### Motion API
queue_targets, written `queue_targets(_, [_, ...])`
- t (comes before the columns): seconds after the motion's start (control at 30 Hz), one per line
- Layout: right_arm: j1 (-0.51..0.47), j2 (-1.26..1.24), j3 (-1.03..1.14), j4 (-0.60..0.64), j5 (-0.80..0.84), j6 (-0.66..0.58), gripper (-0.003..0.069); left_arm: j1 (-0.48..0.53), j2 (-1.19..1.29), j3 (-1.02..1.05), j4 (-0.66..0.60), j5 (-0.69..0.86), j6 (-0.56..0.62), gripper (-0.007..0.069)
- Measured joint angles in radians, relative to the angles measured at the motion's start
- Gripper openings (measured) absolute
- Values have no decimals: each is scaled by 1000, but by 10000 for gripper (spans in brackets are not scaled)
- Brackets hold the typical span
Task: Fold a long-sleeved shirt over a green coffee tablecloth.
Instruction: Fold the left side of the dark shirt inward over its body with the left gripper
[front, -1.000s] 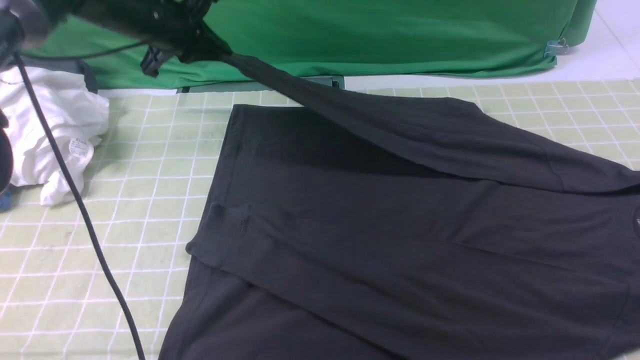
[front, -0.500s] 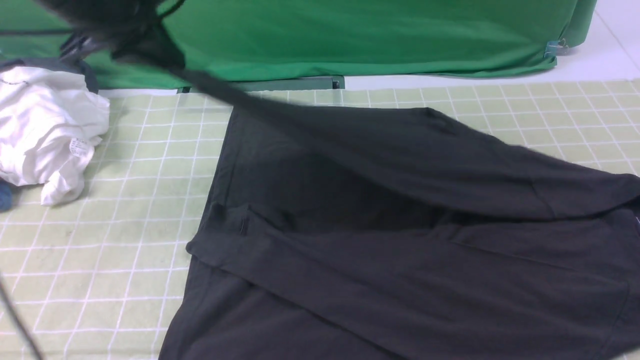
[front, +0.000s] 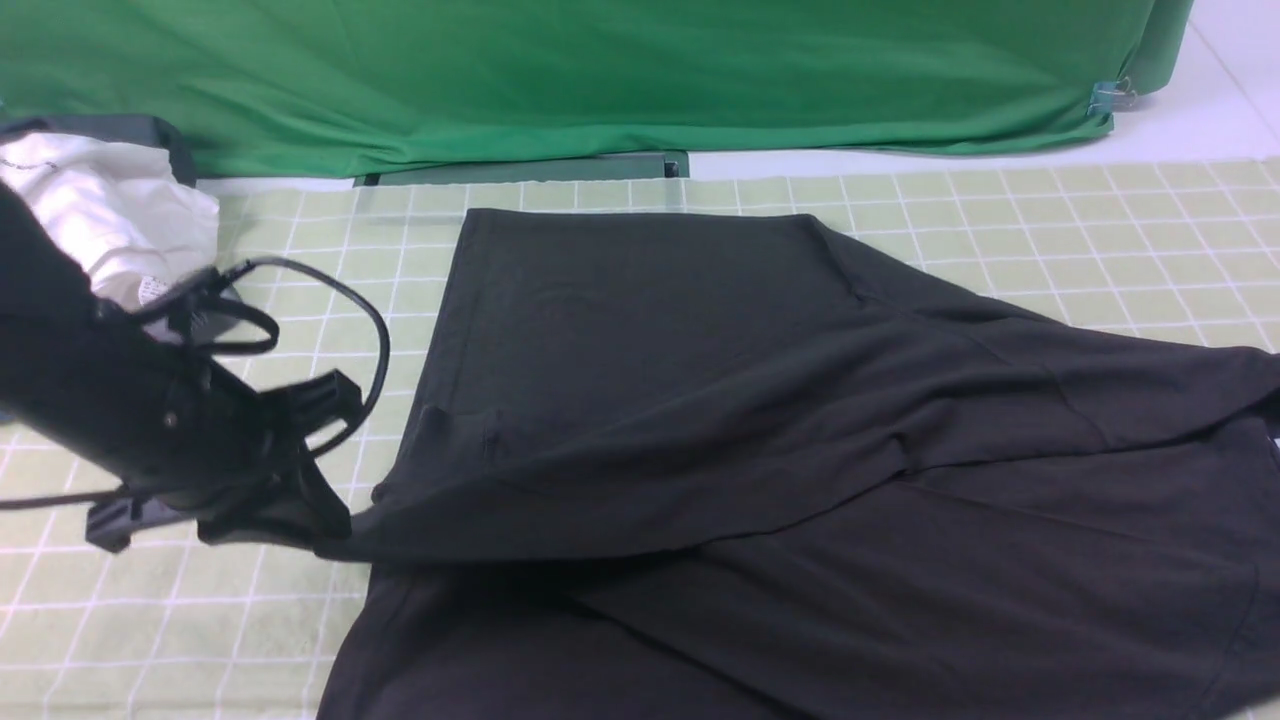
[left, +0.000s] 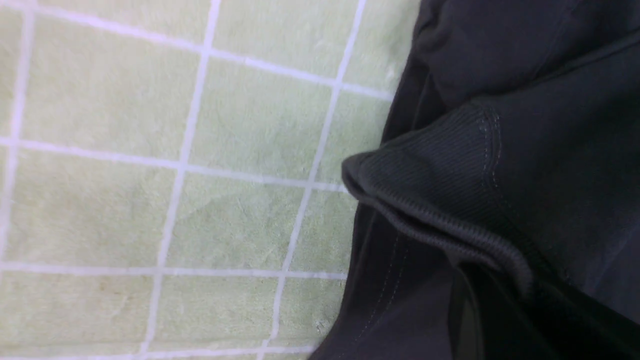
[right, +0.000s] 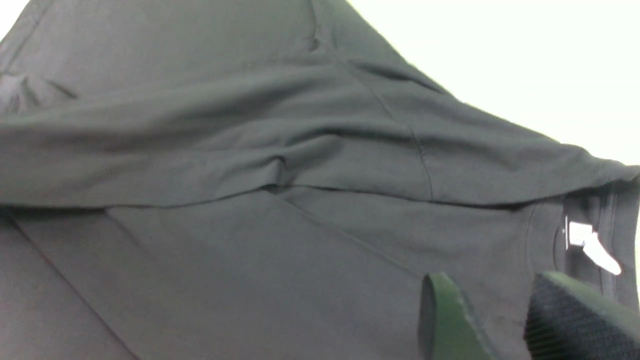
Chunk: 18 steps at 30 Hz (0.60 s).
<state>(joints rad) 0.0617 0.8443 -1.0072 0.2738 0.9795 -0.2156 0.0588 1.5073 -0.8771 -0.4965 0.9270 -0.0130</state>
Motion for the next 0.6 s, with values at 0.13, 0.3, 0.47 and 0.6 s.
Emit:
queue_targets(0.13, [0,0,0,0,-5,0,239,0,0,55,-22,-26,19,35])
queue_targets(0.3, [0,0,0,0,-8,0,239,0,0,102,-24,-58,20,46])
queue_targets(0.47, [0,23,0,1,-6,0,239,0,0,133,-25,-135,20,120])
queue_targets(0.6, [0,93,-5,4,23,0,239,0,0,135,-24,-184,21,232])
